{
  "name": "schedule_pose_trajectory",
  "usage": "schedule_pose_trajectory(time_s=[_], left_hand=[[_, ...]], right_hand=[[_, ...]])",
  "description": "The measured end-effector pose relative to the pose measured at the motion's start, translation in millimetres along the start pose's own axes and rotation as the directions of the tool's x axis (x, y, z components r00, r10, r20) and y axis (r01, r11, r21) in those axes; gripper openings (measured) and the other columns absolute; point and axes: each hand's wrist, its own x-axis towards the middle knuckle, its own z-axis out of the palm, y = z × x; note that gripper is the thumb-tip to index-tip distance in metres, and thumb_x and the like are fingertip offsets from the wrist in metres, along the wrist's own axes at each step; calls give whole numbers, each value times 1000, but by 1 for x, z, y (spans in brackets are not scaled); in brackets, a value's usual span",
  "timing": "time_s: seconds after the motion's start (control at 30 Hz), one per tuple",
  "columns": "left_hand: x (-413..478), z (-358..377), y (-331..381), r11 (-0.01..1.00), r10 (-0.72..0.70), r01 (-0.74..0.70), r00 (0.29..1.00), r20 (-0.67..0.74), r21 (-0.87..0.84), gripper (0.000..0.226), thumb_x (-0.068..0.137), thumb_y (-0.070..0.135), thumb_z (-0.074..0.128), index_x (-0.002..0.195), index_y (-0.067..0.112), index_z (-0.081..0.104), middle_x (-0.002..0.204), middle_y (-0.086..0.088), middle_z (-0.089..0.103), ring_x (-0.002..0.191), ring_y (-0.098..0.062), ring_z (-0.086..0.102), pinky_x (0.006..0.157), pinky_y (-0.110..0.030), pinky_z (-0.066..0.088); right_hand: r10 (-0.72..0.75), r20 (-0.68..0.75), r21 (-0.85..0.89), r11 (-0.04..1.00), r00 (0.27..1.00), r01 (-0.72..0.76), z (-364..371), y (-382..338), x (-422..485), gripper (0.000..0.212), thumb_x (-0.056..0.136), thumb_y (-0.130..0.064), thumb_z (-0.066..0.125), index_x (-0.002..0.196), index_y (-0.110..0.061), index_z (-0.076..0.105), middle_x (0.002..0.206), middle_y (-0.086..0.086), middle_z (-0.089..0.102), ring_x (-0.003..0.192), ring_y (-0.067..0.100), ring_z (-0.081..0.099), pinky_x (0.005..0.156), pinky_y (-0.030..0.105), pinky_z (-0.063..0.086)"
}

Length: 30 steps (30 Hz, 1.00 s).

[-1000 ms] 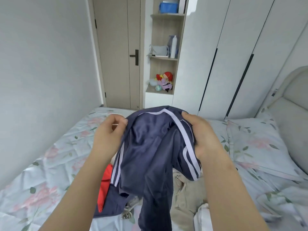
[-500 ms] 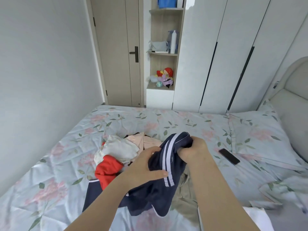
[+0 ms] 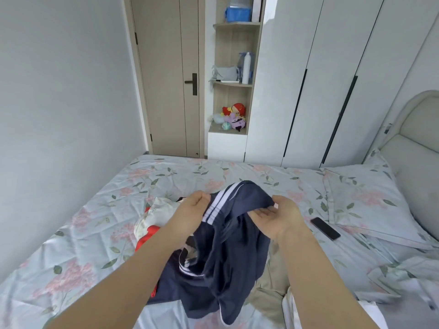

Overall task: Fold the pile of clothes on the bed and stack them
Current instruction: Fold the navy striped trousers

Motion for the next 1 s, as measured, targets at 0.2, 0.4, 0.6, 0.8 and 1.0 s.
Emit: schedule_pose_trajectory(time_s=[0.2, 0.4, 0.6, 0.8, 1.0], left_hand=[[20, -26, 62, 984, -3, -22, 990, 140, 179, 30, 99, 19, 45, 72, 13, 56, 69, 1, 56, 64, -11, 49, 59, -20, 40], [28, -37, 115, 994, -102, 105, 981, 163, -11, 26, 98, 16, 47, 77, 7, 60, 77, -11, 63, 67, -21, 59, 64, -28, 48], [23, -48, 107, 993, 13, 14, 973, 229, -117, 27, 97, 34, 48, 95, 10, 59, 95, -16, 63, 81, -25, 61, 74, -32, 50], [8, -33, 49, 980, 167, -196, 894, 416, 29, 75, 69, 30, 79, 132, 34, 38, 126, 10, 58, 114, -6, 58, 97, -27, 46], [29, -43, 36, 973, 67, -96, 988, 140, 211, 20, 91, 13, 60, 111, 16, 62, 98, 0, 67, 88, -15, 62, 74, -23, 50]], right_hand=[[-339, 485, -769, 273, 806, 578, 27, -2, -3, 44, 88, -2, 55, 114, -37, 48, 115, -8, 48, 89, 9, 51, 65, 16, 44], [-129, 695, -704, 78, 708, 706, 50, 7, 2, 43, 80, -13, 71, 111, -36, 53, 104, -12, 55, 90, -5, 48, 72, 7, 37], [-295, 653, -704, 106, 698, 702, 68, -5, 0, 22, 88, -11, 54, 69, -20, 48, 65, -7, 51, 62, 10, 45, 59, 25, 35], [-473, 534, -692, 232, 701, 684, 92, -22, -9, 27, 88, -18, 48, 64, -17, 37, 62, -3, 42, 59, 14, 38, 54, 27, 29], [-531, 493, -644, 310, 690, 699, 98, -57, -16, 27, 88, -15, 51, 66, -20, 35, 62, -4, 40, 56, 11, 37, 50, 23, 28]])
